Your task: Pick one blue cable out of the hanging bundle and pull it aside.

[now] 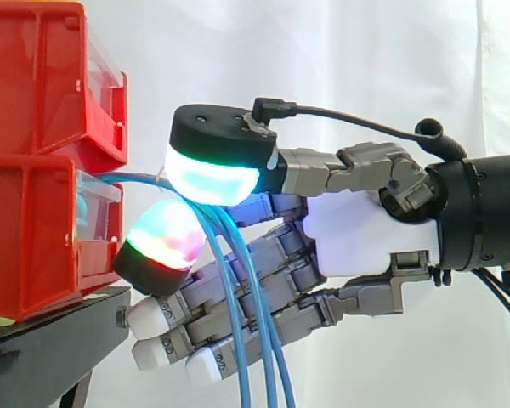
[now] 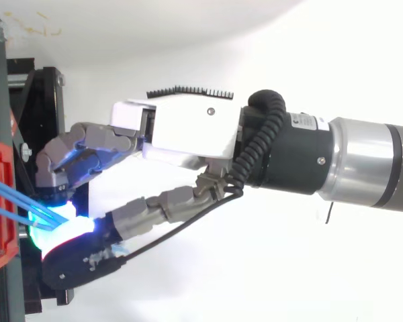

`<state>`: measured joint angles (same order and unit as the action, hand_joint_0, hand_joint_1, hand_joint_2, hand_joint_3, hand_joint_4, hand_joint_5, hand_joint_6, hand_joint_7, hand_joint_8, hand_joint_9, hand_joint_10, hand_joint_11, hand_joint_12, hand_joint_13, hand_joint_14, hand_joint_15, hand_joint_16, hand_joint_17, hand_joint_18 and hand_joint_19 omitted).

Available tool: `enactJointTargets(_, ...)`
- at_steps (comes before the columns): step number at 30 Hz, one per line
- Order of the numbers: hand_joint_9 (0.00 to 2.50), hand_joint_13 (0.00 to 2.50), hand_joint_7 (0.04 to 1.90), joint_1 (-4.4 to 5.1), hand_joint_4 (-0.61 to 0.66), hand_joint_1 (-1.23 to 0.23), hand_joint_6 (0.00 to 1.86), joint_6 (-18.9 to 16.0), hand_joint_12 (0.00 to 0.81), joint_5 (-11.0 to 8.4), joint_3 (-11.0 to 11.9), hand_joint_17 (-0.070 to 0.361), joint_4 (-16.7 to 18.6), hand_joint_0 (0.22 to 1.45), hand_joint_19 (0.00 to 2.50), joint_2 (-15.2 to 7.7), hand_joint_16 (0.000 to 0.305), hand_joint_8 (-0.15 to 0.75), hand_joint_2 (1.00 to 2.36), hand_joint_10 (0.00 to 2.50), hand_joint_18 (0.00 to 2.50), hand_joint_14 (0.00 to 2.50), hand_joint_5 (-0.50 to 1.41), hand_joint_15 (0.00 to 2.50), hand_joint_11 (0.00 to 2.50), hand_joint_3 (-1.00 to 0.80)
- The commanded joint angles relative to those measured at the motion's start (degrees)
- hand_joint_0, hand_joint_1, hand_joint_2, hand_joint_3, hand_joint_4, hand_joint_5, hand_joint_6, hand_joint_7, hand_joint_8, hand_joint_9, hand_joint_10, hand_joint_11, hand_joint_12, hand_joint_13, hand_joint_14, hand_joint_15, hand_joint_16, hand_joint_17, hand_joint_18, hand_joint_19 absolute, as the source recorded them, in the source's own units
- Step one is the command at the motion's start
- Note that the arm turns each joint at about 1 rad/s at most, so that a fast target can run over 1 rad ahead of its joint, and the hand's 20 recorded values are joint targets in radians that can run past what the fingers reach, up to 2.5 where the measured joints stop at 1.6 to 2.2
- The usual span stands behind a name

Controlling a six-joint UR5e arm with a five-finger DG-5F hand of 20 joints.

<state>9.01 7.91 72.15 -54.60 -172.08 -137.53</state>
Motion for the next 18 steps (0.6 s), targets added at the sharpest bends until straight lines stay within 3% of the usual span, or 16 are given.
enactJointTargets(1,0.74,0.51,0.91,0.04,0.07,-0.87,0.93,0.0,0.364,-0.08,0.0,0.103,-0.2,0.66,0.38,0.1,0.046,0.308,1.01,0.01,0.55,0.01,-0.18,0.2,0.38,-0.31)
enactJointTargets(3,0.74,0.52,0.89,-0.05,0.07,-0.9,0.94,0.0,0.358,-0.08,0.0,0.103,-0.3,0.73,0.36,0.2,0.046,0.302,1.0,0.01,0.57,0.01,-0.19,0.2,0.39,-0.47)
enactJointTargets(7,0.74,0.53,0.81,-0.22,0.1,-0.89,0.95,0.0,0.357,-0.08,0.1,0.102,-0.4,0.73,0.36,0.2,0.046,0.287,1.0,0.01,0.59,0.01,-0.19,0.2,0.38,-0.5)
enactJointTargets(12,0.77,0.55,0.82,-0.22,0.16,-0.82,0.93,0.0,0.389,-0.16,0.1,0.115,-1.3,0.49,0.42,1.0,0.051,0.321,1.0,0.01,0.62,0.01,-0.18,0.23,0.4,-0.5)
enactJointTargets(18,0.81,0.57,0.83,-0.22,0.16,-0.61,0.92,0.0,0.417,-0.08,0.0,0.13,-2.6,0.43,0.44,1.7,0.058,0.346,1.0,0.01,0.62,0.01,-0.17,0.25,0.38,-0.5)
